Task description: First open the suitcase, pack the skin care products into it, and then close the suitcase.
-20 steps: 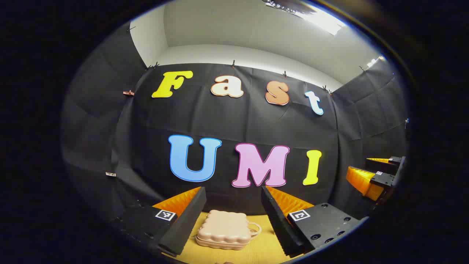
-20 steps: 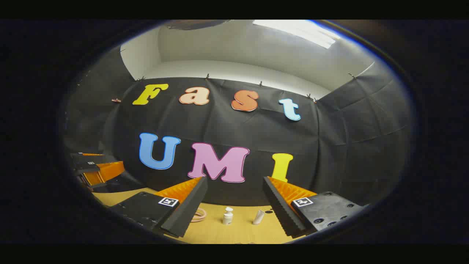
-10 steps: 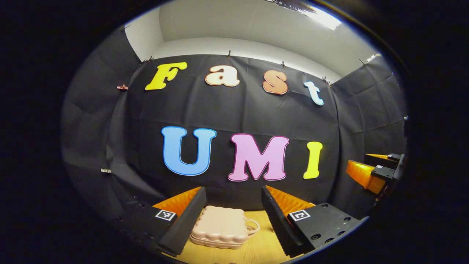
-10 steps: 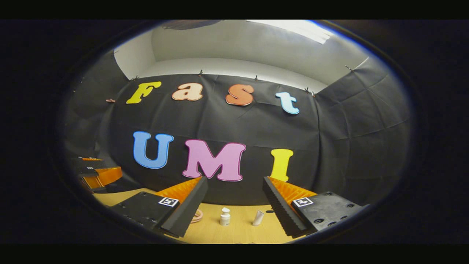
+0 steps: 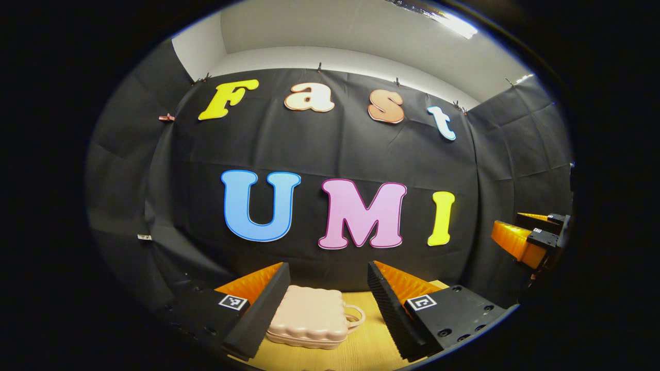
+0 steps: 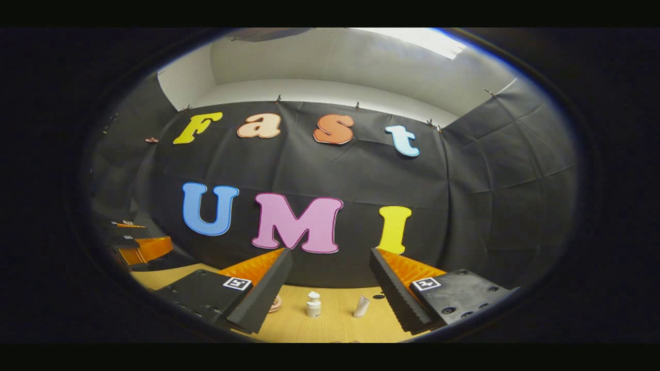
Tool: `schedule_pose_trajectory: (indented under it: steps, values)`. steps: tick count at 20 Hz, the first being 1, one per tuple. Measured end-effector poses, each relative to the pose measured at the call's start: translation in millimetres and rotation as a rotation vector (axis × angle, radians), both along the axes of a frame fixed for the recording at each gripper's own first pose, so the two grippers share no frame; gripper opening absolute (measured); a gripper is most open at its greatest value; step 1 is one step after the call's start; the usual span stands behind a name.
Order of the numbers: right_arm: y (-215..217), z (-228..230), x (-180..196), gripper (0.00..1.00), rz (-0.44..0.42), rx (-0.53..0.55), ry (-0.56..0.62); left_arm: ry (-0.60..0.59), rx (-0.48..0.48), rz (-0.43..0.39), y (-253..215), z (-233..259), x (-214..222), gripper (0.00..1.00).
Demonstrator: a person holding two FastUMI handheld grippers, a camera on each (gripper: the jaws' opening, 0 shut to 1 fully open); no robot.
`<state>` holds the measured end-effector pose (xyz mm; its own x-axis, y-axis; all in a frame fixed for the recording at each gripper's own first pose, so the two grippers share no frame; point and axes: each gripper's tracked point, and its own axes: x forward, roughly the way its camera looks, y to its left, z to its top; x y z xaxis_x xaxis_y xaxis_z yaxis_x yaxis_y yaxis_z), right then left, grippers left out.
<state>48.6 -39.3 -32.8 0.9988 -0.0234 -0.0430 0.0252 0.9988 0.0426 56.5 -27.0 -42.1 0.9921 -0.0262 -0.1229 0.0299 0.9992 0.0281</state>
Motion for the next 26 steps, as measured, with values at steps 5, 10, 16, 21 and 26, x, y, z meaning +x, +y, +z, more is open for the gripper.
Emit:
schedule_pose_trajectory:
  steps: [5, 10, 16, 21, 26]
  values:
    - [-6.9, -4.2, 9.8, 0.96, 0.010, -0.011, 0.002, 0.088, -0.017, -0.039, -11.1, -26.1, 31.2, 0.96]
    - [-27.7, -17.3, 26.9, 0.96, 0.014, -0.020, 0.007, 0.223, -0.033, -0.083, -33.6, -80.0, 78.7, 0.96]
    - [-74.4, -59.8, 59.1, 0.96, 0.001, -0.045, 0.039, 0.410, -0.023, -0.142, -76.8, -175.9, 142.7, 0.97]
    - [-99.5, -100.5, 90.6, 0.97, 0.033, -0.099, 0.082, 0.576, 0.007, -0.202, -115.1, -263.4, 178.2, 0.97]
    - [-122.1, -137.2, 105.6, 0.96, 0.033, -0.076, 0.149, 0.748, -0.001, -0.191, -126.8, -339.3, 191.0, 0.97]
